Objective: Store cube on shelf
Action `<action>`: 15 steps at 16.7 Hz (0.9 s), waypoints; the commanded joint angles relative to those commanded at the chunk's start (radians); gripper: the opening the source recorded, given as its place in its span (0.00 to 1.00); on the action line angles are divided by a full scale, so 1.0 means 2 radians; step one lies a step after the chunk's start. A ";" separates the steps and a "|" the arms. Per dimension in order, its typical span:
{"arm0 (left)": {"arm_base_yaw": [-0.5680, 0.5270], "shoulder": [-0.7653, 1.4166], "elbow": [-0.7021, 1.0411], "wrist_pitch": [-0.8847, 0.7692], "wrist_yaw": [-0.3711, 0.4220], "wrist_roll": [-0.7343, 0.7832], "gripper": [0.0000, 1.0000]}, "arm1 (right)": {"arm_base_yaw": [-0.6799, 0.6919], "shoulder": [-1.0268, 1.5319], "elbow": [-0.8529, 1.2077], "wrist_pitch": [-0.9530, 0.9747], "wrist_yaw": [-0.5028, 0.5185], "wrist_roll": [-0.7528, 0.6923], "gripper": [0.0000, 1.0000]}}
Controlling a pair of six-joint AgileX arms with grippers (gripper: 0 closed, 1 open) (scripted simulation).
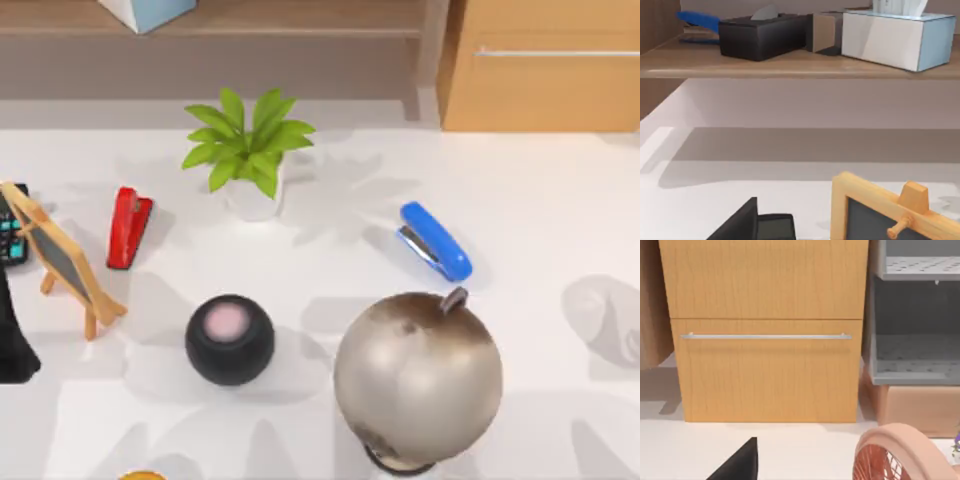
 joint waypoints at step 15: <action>0.000 0.000 0.000 0.000 0.000 0.000 1.00 | 0.027 0.386 0.179 0.236 0.025 -0.302 1.00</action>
